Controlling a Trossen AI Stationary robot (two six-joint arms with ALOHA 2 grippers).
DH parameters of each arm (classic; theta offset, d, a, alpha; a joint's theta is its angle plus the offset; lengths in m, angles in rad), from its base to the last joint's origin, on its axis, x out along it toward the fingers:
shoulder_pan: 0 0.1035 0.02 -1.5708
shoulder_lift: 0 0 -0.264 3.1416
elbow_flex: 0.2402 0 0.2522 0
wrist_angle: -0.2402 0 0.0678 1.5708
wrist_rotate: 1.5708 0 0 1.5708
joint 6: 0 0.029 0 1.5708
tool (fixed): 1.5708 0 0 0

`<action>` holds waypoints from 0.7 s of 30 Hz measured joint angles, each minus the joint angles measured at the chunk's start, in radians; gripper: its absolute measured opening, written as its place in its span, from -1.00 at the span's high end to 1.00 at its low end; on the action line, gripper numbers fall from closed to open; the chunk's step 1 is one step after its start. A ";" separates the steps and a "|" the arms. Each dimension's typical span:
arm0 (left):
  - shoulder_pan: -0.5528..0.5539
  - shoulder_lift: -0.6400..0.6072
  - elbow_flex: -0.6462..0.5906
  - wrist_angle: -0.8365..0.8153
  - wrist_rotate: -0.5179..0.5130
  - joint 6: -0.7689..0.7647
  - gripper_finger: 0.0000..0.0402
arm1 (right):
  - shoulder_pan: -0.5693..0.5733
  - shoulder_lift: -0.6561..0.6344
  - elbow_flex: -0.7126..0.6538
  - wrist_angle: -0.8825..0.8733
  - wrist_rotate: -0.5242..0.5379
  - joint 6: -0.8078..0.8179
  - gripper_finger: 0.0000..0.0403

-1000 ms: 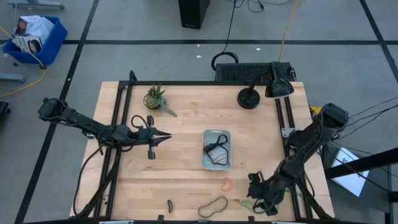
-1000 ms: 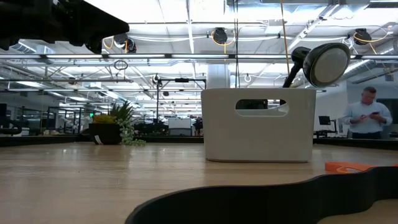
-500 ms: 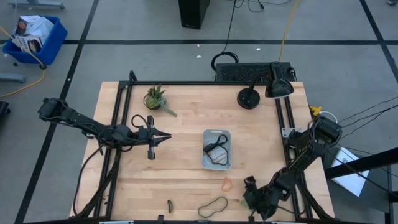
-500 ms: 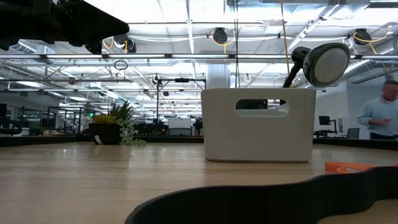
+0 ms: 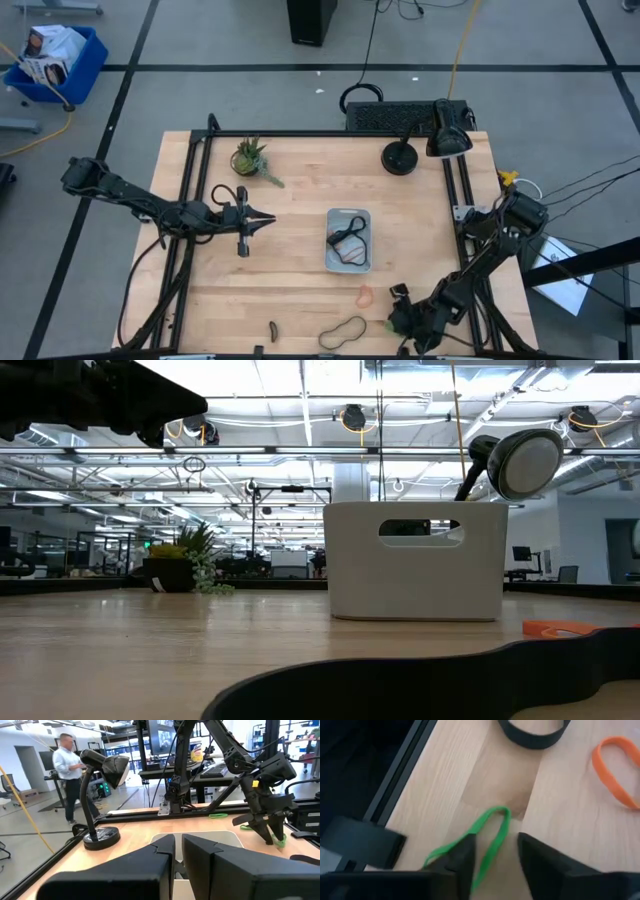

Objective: Pick and place rubber bands into bin
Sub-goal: Put the green rubber band into the white bin

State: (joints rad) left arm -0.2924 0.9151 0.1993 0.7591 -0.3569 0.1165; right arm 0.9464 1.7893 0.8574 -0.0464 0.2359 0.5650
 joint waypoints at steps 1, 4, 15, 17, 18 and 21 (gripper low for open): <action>0.000 0.000 0.000 -0.001 0.000 0.000 0.79 | 0.000 0.004 0.000 -0.002 -0.001 0.000 0.43; 0.000 0.000 0.000 -0.001 0.000 -0.001 0.79 | -0.002 0.008 -0.001 -0.003 -0.005 -0.002 0.76; 0.000 0.000 0.000 -0.008 0.000 0.004 0.79 | -0.006 -0.076 0.016 -0.074 0.044 -0.108 0.99; 0.000 0.000 0.000 -0.009 0.000 0.001 0.79 | -0.015 -0.121 0.060 -0.127 0.074 -0.140 0.99; 0.000 0.000 0.000 -0.010 0.000 0.001 0.79 | -0.017 -0.149 0.085 -0.164 0.093 -0.155 0.99; 0.000 0.000 0.000 -0.014 0.000 0.001 0.79 | -0.018 -0.206 0.159 -0.297 0.165 -0.215 1.00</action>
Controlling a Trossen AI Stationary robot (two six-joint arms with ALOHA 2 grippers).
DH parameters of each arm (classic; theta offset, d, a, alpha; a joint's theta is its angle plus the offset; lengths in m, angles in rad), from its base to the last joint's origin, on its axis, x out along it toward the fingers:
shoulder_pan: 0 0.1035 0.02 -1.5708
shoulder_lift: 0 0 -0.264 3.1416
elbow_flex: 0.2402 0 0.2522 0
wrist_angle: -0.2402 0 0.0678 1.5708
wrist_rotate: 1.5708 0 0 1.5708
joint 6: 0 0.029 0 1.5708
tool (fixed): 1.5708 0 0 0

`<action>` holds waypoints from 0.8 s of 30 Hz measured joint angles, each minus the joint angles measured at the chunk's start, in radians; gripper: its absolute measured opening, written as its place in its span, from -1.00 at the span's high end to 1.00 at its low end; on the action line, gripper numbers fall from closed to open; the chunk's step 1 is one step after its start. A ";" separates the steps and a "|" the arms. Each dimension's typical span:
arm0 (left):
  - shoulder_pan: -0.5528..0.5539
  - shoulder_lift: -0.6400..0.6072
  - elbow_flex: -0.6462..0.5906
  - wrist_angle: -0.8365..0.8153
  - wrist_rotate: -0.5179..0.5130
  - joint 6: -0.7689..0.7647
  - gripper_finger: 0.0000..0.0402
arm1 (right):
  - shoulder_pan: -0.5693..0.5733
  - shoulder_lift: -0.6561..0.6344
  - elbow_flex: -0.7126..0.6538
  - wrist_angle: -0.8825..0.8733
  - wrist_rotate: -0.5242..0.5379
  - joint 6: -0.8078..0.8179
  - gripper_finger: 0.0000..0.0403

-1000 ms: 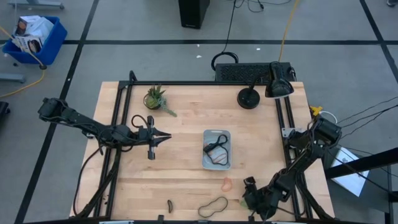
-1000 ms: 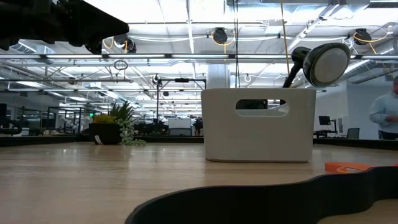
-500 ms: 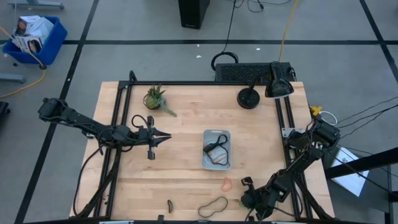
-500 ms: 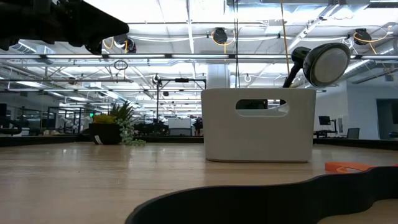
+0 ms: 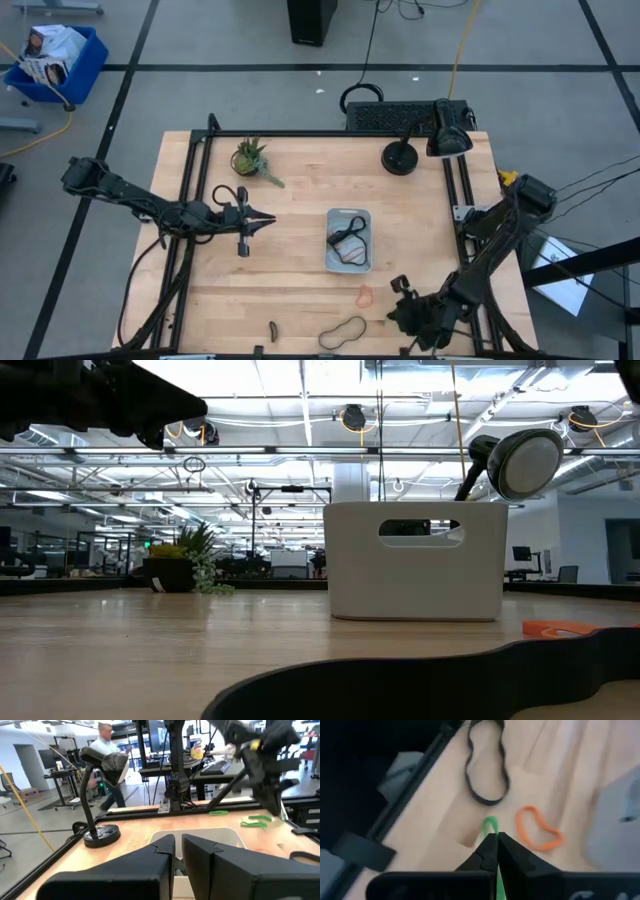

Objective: Pick and place rubber bands into bin
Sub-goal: Put the green rubber band into the white bin

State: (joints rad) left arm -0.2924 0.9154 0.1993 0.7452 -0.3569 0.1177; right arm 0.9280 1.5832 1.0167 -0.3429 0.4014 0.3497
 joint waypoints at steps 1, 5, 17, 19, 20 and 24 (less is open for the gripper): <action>0.000 0.000 0.000 -0.002 0.000 0.000 0.79 | -0.002 -0.013 0.021 -0.032 0.021 -0.025 1.00; 0.000 0.000 0.000 -0.004 0.000 0.004 0.79 | -0.037 -0.085 0.097 -0.066 0.104 -0.149 1.00; 0.000 0.000 0.000 -0.013 0.000 0.010 0.79 | -0.411 -0.204 0.014 0.108 0.176 -0.573 1.00; 0.000 0.000 0.000 -0.014 0.000 0.010 0.79 | -0.492 -0.207 -0.020 0.136 0.102 -0.587 1.00; 0.000 0.000 0.000 -0.017 0.000 0.011 0.79 | -0.527 -0.207 -0.039 0.145 0.069 -0.585 1.00; 0.000 0.000 0.000 -0.020 -0.001 0.036 0.79 | -0.650 -0.206 -0.126 0.162 -0.065 -0.540 1.00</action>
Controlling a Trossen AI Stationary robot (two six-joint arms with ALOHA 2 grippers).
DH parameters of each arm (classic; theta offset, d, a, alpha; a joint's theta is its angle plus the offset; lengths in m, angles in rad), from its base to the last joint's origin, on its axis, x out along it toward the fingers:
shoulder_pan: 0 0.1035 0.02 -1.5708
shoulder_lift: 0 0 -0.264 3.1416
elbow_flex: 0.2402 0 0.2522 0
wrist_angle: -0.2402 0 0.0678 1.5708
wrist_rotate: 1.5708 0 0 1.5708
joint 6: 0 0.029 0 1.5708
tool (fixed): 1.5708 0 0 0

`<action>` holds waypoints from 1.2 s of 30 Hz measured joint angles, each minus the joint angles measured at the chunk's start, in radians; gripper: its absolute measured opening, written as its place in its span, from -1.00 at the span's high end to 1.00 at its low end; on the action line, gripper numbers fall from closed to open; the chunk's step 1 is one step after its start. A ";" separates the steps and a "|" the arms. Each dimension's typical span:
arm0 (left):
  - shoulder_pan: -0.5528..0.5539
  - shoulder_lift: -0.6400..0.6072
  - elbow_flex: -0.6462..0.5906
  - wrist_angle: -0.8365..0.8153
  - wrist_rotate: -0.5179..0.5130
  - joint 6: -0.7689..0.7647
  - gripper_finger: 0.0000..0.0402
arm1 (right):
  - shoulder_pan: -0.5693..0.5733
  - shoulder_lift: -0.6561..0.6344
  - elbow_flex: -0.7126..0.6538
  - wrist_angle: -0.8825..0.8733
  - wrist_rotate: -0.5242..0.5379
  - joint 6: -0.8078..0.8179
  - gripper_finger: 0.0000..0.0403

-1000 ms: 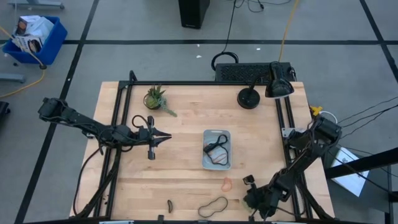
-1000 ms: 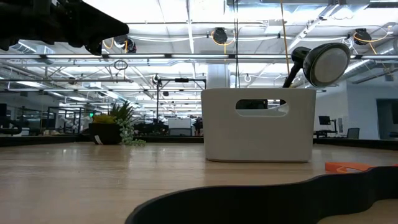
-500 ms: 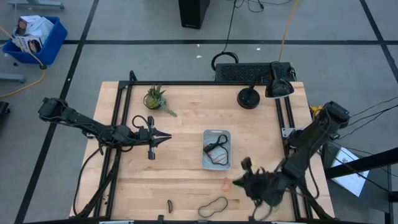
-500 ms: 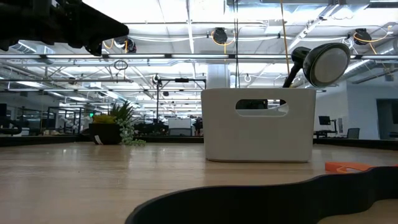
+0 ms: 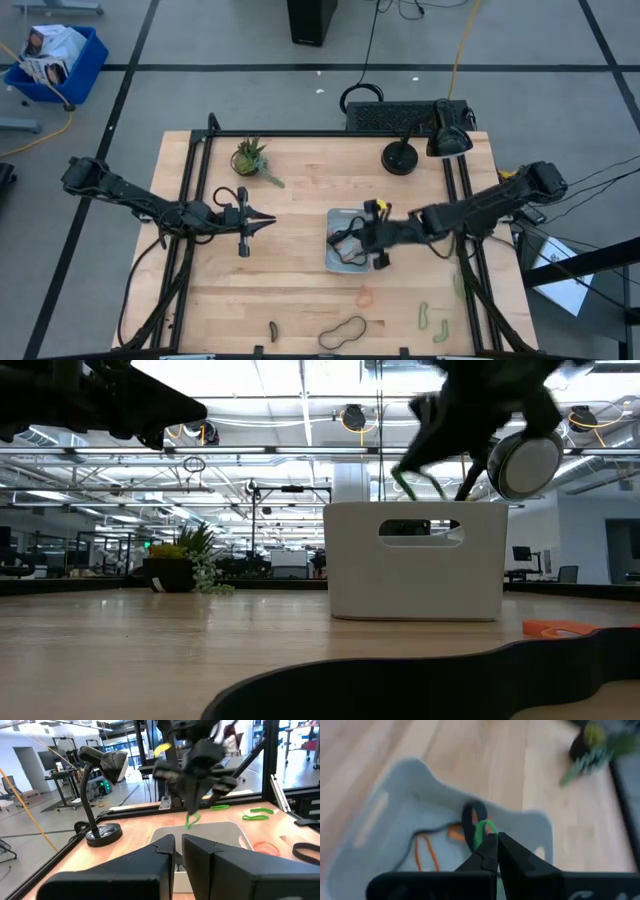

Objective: Pick and place rubber bands into bin
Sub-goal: Put the green rubber band into the white bin, then put the black rubber band into the white bin

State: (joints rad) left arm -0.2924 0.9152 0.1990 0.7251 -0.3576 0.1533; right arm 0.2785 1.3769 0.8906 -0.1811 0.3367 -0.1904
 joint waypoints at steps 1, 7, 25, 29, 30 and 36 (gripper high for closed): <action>0.000 0.000 0.000 -0.004 0.000 0.003 0.79 | -0.023 0.000 -0.023 0.016 -0.020 0.010 1.00; 0.000 0.000 0.000 -0.019 -0.003 0.022 0.79 | -0.087 0.000 -0.134 0.173 -0.132 0.033 1.00; 0.000 0.000 0.000 -0.020 -0.003 0.024 0.79 | -0.044 -0.134 -0.152 0.216 -0.160 0.085 0.16; 0.000 0.000 0.000 -0.027 -0.003 0.022 0.79 | 0.000 -0.318 -0.152 0.219 -0.185 0.066 0.58; 0.000 0.000 0.000 -0.027 -0.004 0.022 0.79 | 0.010 -0.368 -0.151 0.216 -0.185 0.066 0.73; 0.001 0.000 0.000 -0.027 -0.010 0.025 0.79 | 0.070 -0.631 -0.182 0.142 -0.157 0.101 0.95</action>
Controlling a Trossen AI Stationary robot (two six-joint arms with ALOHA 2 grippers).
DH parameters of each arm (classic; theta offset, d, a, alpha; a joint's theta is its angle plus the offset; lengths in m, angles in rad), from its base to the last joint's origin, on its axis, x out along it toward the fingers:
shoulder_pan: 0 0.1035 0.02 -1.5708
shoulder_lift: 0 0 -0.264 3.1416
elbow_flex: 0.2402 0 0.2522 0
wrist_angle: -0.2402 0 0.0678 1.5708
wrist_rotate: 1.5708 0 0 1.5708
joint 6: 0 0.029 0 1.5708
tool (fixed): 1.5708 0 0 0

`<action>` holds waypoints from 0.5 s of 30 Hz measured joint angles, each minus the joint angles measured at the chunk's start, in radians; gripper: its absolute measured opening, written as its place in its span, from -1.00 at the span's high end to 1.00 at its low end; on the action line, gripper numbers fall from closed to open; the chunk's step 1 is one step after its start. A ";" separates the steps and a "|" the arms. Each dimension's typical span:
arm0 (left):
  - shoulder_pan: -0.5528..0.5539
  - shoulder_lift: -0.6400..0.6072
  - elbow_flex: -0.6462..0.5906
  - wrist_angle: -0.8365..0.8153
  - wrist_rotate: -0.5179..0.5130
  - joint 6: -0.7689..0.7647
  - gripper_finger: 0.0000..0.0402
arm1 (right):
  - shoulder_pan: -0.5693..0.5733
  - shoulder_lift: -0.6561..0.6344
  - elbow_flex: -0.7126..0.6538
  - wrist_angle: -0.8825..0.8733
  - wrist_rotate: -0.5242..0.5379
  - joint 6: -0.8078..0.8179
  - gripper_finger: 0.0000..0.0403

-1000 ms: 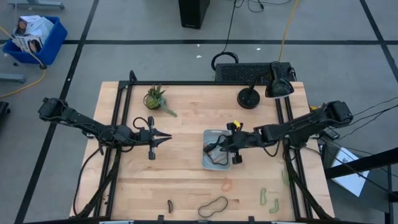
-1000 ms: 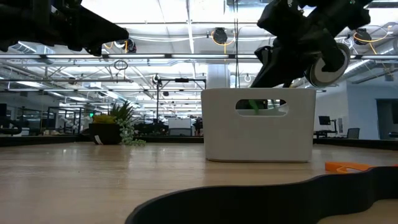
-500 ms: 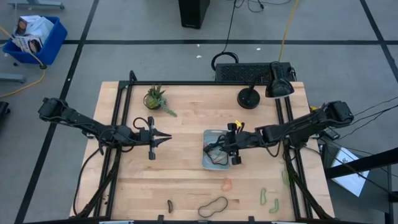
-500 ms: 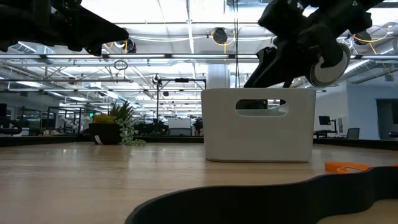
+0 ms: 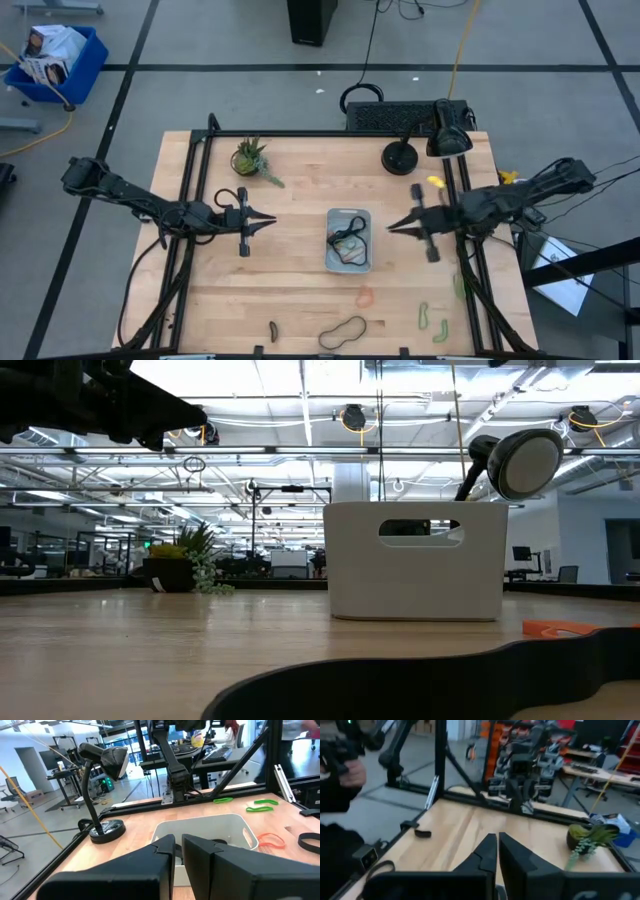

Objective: Pick and place rubber bands into bin
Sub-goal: Put the black rubber band into the white bin

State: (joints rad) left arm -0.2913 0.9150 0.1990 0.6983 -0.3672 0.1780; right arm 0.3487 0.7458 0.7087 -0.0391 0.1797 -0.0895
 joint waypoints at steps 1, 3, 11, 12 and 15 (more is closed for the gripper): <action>0.000 0.000 0.000 0.000 0.000 0.000 0.79 | 0.008 -0.036 -0.023 0.001 0.004 0.010 0.97; 0.000 0.000 0.000 0.000 -0.001 0.000 0.79 | 0.016 -0.104 -0.079 0.015 0.003 0.028 0.99; 0.000 0.000 0.000 0.000 -0.001 0.000 0.79 | 0.019 -0.347 -0.299 0.047 0.056 0.070 1.00; 0.000 0.000 0.000 0.000 -0.001 0.000 0.79 | 0.019 -0.377 -0.320 0.052 0.056 0.070 1.00; 0.000 0.000 0.000 0.000 -0.001 -0.010 0.79 | 0.018 -0.444 -0.389 0.097 0.055 0.076 1.00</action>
State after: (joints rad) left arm -0.2913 0.9154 0.1989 0.6983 -0.3679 0.1681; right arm 0.3672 0.3019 0.3201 0.0575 0.2350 -0.0132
